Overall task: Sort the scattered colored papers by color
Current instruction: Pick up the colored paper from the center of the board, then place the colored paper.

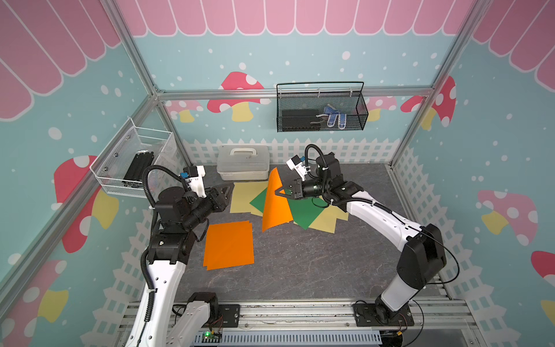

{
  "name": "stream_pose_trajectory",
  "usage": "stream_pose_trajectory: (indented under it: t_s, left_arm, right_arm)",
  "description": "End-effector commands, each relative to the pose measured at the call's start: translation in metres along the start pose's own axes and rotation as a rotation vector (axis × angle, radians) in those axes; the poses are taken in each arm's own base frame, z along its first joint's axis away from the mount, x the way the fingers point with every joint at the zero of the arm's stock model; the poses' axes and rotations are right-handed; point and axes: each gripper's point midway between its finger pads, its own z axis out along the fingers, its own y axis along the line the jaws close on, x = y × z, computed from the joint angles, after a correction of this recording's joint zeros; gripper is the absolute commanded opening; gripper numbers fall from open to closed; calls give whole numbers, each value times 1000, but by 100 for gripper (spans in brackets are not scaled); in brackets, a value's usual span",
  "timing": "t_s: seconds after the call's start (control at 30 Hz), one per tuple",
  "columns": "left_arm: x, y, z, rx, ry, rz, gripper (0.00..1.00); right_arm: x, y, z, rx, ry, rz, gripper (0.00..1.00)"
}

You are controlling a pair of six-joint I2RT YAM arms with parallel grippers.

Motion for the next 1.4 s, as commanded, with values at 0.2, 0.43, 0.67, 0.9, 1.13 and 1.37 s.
stream_pose_trajectory:
  t_s: [0.2,0.43,0.67,0.9,1.13,1.37]
  left_arm:
    - [4,10,-8,-41,-10,31,38]
    - [5,15,-13,-49,-3,33,38]
    - [9,21,-15,-53,9,22,38]
    - [16,26,-12,-53,29,4,38]
    - [20,28,-11,-49,40,-4,38]
    - [21,28,-11,-49,42,-9,38]
  right_arm:
    - [-24,22,81,-229,-42,111,0]
    - [-21,13,132,-307,-88,234,0]
    - [3,-31,162,-275,-84,357,0]
    - [48,-80,182,-242,-60,507,0]
    - [77,-114,192,-196,-52,600,0]
    - [95,-132,189,-160,-67,669,0]
